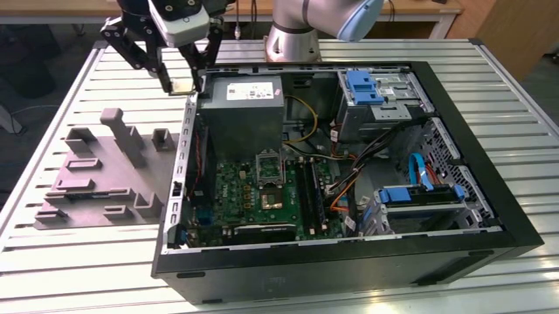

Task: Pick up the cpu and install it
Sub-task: 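Pick up the cpu and move it towards the insertion slot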

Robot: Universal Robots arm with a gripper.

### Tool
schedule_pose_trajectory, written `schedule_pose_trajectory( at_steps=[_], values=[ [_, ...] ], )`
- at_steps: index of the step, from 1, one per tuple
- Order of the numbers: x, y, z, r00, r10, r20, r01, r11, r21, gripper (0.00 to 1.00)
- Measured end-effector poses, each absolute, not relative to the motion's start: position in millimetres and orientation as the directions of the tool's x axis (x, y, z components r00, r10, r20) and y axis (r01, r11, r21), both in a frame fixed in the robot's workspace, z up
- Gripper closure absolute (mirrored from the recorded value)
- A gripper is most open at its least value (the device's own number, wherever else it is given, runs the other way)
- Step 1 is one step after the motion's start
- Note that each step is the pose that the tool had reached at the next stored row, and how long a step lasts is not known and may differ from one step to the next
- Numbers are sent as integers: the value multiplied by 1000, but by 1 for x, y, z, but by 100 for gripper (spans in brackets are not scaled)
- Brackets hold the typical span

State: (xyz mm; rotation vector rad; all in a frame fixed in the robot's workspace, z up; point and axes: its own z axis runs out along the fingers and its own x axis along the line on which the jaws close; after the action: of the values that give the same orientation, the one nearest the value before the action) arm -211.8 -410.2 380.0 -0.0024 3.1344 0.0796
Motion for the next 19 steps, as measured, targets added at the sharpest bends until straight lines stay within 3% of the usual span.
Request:
schedule_pose_trajectory(
  at_steps=[19],
  values=[
    [-205,-410,380,-1000,-1,-6,-2,999,51,53]
  ],
)
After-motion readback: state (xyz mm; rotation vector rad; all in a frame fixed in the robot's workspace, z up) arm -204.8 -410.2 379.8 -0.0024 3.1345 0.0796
